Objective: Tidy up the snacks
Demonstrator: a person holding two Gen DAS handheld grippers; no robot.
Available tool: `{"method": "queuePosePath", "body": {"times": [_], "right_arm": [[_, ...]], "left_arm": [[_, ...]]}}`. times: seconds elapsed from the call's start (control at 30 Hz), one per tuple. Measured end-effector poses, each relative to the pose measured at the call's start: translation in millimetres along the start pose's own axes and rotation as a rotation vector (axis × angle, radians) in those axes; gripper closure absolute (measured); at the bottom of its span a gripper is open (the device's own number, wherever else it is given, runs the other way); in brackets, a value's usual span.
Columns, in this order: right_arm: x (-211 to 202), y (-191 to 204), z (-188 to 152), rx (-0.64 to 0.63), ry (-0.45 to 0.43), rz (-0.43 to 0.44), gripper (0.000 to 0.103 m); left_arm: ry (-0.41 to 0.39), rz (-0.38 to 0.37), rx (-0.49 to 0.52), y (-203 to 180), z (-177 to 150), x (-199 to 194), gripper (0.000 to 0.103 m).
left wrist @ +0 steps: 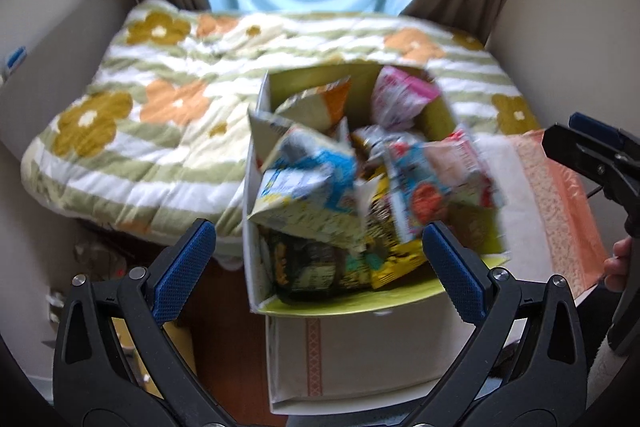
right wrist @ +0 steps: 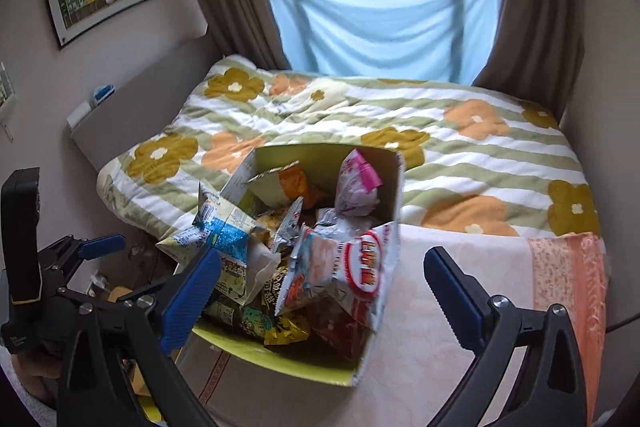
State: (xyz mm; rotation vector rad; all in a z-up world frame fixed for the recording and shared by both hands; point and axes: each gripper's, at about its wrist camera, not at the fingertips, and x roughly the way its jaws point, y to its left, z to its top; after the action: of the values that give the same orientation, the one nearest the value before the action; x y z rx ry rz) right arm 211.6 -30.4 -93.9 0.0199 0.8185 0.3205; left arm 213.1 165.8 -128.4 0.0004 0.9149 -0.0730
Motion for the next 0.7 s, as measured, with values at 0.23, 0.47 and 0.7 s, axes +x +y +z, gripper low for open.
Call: {"method": "queuePosePath", "body": {"times": [0.23,0.47,0.7], "right_arm": [[-106.7,-26.4,-11.0,0.023,-0.144,-0.152,0.002],[-189.8,-46.2,-55.0,0.045,-0.213,-0.268,0.002],[-233.3,-53.5,-100.6,0.051,-0.265,-0.338,0.002]], "left_arm": [[-0.229,-0.017,0.034,-52.6,1.8,-97.2,0.000],[-0.375,-0.007,0.028,-99.0,-33.9,-168.5,0.000],[-0.373,-0.024,0.030,-127.5,-79.4,-193.4,0.000]]}}
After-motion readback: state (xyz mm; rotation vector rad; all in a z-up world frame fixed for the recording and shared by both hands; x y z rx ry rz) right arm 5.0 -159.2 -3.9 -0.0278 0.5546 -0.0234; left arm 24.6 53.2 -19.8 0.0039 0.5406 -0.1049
